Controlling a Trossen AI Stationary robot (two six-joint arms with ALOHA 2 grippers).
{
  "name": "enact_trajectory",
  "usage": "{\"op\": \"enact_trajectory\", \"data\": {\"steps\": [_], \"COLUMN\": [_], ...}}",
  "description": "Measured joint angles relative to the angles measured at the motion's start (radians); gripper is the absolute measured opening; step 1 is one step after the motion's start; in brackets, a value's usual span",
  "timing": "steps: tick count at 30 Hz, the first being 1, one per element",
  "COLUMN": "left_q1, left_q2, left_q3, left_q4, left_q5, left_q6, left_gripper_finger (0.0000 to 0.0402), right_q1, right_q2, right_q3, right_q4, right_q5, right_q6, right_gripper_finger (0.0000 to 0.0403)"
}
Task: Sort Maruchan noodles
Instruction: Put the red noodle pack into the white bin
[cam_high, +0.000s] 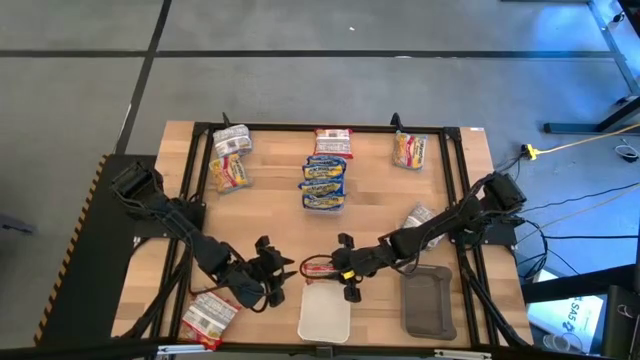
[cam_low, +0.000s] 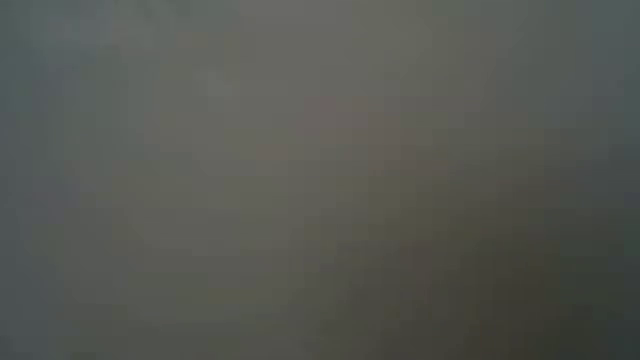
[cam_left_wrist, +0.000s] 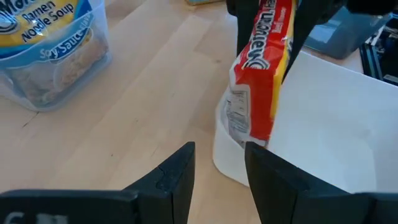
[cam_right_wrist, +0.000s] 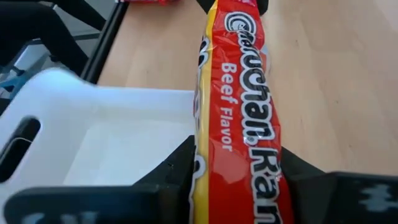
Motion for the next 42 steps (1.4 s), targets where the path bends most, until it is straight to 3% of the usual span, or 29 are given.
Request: {"op": "enact_trajectory", "data": {"steps": [14,23,28,35,42], "left_q1": [0.016,0.016,0.016,0.016,0.016], "left_q2": [0.0,0.0,0.0,0.0,0.0], "left_q3": [0.0,0.0,0.0,0.0,0.0], "left_q4": [-0.006,-0.006,-0.006,0.001,0.005], "left_q5": [-0.013,-0.013,-0.011,-0.01,-0.01], "left_q6": [0.001,0.001,0.001,0.001,0.0], "left_gripper_finger": [0.0135,0.0135,0.0135,0.0135,0.0135], "right_q1": [0.004,0.004,0.004,0.003,-0.013], "right_q2": [0.05,0.058,0.035,-0.004,-0.017], "right_q3": [0.001,-0.001,-0.001,-0.002,-0.001], "right_q4": [0.02,0.01,0.004,-0.017,-0.044], "right_q5": [0.064,0.058,0.052,0.053,0.137], "right_q6": [0.057,0.075,0.074,0.074,0.073], "right_gripper_finger": [0.0106,0.0195,0.0223,0.0223,0.0209]}}
